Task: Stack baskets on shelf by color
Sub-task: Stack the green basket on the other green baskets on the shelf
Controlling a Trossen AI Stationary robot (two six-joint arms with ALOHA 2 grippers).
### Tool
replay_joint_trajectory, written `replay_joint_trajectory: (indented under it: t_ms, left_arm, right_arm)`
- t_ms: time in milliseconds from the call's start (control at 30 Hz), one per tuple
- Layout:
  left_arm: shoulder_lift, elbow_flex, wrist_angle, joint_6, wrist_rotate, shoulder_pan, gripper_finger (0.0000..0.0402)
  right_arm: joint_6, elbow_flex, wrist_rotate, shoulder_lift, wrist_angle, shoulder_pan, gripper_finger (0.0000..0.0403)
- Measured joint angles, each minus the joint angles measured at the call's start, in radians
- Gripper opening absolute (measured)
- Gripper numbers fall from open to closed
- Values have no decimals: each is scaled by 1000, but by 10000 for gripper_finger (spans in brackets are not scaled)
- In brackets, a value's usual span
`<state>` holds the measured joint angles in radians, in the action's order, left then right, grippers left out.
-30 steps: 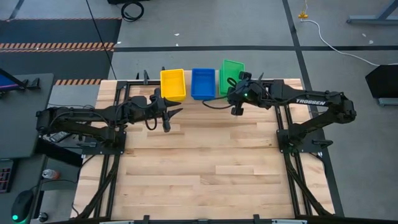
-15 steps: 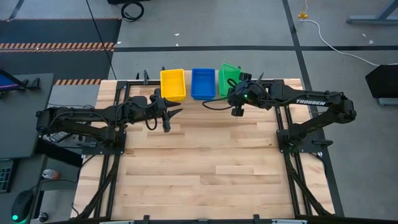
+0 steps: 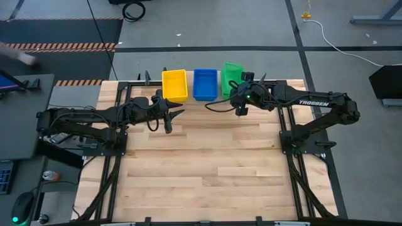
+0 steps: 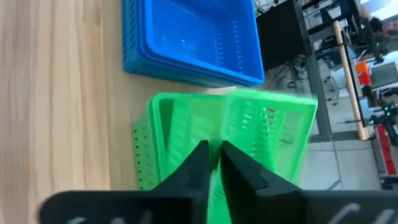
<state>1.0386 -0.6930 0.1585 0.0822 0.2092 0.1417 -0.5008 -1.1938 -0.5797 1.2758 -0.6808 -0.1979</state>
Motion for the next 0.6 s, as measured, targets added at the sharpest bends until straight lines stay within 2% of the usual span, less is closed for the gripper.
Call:
replay_joint_trajectory:
  t_ms: [133,300,433,600]
  left_arm:
    - [0,0,0,0,0,0,118]
    - [0,0,0,-1,0,0,118]
    - [0,0,1,-1,0,0,118]
    - [0,0,1,-1,0,0,118]
  right_arm:
    - [-38,0,0,0,14,1,12]
    - [-71,0,-1,0,40,4,23]
    - [-94,0,-18,0,50,19,10]
    - [-92,0,-82,0,46,35,13]
